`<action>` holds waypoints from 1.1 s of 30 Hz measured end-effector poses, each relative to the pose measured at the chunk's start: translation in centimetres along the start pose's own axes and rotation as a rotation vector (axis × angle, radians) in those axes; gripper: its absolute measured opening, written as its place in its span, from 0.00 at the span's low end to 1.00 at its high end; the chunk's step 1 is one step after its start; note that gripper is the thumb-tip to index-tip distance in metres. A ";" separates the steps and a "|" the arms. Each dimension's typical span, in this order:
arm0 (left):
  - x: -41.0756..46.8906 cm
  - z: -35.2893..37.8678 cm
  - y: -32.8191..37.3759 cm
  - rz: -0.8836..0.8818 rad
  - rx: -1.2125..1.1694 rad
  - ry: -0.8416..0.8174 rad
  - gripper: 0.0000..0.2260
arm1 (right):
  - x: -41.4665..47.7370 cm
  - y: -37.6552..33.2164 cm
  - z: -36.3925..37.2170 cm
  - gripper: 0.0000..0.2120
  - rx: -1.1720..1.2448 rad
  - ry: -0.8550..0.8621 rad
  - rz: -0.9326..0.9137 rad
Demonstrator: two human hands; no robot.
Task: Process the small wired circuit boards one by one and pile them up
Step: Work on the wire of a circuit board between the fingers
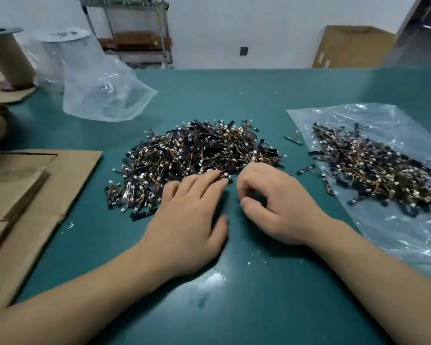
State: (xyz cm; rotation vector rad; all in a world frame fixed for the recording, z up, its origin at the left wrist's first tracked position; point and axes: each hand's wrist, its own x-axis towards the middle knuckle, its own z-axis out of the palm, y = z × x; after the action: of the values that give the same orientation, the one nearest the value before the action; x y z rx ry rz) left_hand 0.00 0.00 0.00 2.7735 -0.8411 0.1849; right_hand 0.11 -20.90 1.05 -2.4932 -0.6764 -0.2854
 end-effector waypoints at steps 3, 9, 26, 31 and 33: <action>0.2 0.2 0.2 0.000 0.011 0.000 0.26 | -0.6 1.0 0.2 0.13 -0.080 0.054 0.103; 0.2 0.2 0.0 0.036 -0.034 0.035 0.19 | -0.7 0.9 0.6 0.15 -0.170 -0.032 0.036; 0.4 0.9 -0.3 0.061 -0.252 0.197 0.12 | -1.2 1.0 0.9 0.12 -0.035 -0.021 0.045; 2.3 1.1 1.1 0.137 -0.439 0.287 0.12 | -1.7 1.5 0.3 0.04 0.068 0.087 0.093; 2.9 1.2 2.0 0.133 -0.521 0.326 0.11 | -2.5 1.7 -0.3 0.06 0.146 0.168 0.166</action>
State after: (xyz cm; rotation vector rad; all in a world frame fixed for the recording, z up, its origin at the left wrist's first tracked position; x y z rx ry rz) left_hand 1.37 -3.49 -0.24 2.1335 -0.8428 0.3708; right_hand -1.13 -23.26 -0.26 -2.3371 -0.4048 -0.3652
